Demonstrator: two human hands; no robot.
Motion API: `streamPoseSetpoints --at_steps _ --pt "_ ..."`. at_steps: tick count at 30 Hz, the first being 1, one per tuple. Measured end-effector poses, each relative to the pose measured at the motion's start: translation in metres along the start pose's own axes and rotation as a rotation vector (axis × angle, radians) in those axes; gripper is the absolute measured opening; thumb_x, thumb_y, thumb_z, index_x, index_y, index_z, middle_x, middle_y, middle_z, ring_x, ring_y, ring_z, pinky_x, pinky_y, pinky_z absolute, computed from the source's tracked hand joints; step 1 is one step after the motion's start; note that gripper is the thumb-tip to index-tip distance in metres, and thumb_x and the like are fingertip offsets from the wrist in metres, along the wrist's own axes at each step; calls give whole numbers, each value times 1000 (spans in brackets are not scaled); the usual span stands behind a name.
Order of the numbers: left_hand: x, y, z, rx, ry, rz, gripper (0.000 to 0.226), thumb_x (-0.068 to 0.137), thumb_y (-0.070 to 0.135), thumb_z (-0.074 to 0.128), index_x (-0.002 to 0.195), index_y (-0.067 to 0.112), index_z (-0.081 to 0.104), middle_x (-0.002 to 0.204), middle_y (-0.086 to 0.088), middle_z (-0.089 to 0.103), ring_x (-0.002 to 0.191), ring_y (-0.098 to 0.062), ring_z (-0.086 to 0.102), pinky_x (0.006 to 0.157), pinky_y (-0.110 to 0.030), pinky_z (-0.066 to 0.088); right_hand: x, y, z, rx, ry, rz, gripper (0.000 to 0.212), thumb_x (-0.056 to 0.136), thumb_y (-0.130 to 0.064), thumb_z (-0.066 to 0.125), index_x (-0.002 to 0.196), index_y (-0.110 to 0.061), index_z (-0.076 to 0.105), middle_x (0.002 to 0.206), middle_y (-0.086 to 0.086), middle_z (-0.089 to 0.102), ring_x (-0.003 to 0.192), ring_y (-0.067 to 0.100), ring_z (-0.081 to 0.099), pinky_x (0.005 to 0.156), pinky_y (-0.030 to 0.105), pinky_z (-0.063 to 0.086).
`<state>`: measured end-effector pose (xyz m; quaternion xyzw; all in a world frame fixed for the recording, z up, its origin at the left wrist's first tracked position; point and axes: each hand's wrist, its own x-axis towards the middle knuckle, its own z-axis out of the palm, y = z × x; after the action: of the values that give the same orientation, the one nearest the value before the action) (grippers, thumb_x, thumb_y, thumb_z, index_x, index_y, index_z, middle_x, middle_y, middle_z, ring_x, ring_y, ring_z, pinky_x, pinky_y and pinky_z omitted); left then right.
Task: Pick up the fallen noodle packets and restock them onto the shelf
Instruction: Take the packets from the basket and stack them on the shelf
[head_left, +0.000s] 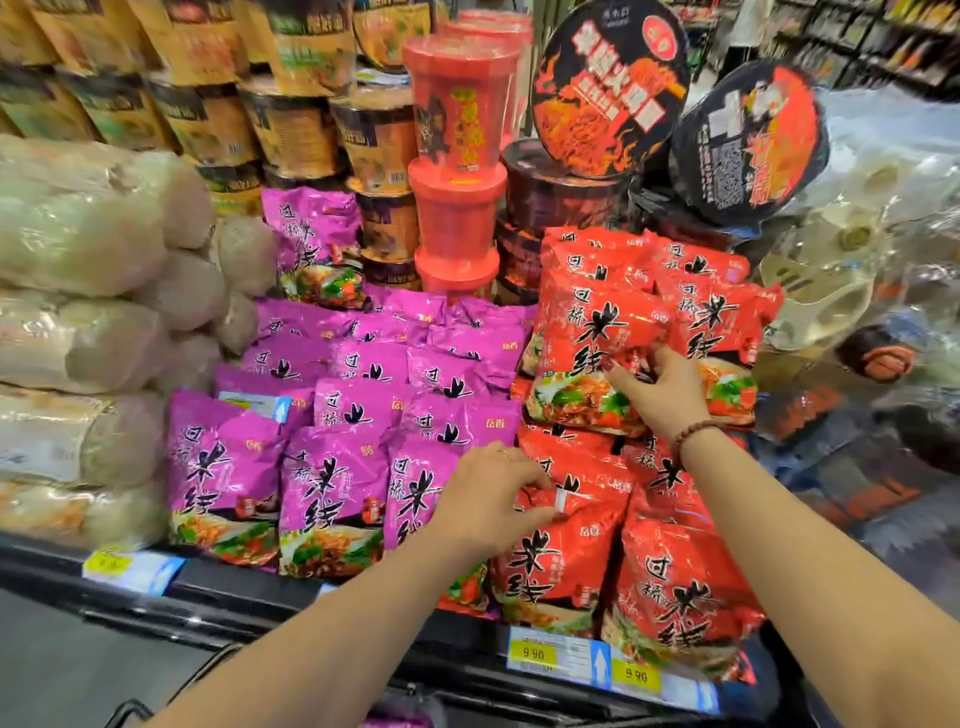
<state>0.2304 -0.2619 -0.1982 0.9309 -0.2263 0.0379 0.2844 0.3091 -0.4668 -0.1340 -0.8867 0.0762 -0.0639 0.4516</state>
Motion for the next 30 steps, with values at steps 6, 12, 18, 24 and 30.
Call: streamPoseSetpoints --at_steps 6,12,18,24,30 --pt "-8 9 -11 -16 0 13 34 84 40 70 113 22 68 111 4 65 107 -16 52 96 -36 41 -18 -10 -6 -258 299 -119 71 78 -38 76 134 -9 43 132 11 52 124 29 48 99 40 43" --pt "-32 15 -32 -53 28 61 37 88 28 67 123 17 62 124 1 58 119 -16 46 96 -31 42 -40 -10 6 -792 80 -482 86 84 -53 64 153 -28 19 161 9 9 148 30 6 119 42 12" --pt "-69 2 -58 36 -9 43 38 92 32 62 127 20 58 126 0 57 122 -17 44 94 -34 44 -46 -23 16 -943 -34 -312 86 87 -54 58 154 -33 7 162 5 -3 149 30 -3 120 46 16" --pt "-133 -45 -86 146 44 55 38 88 31 65 122 16 62 120 -4 62 114 -25 55 87 -40 51 -108 -52 42 -790 81 -533 69 81 -33 71 139 -8 44 149 18 36 137 37 34 113 48 28" --pt "-235 -103 -99 285 -121 45 45 81 42 57 116 14 63 110 -6 65 101 -29 61 80 -40 56 -216 -52 107 -672 -69 -736 65 78 -42 60 130 -2 53 131 19 54 119 38 51 100 51 42"
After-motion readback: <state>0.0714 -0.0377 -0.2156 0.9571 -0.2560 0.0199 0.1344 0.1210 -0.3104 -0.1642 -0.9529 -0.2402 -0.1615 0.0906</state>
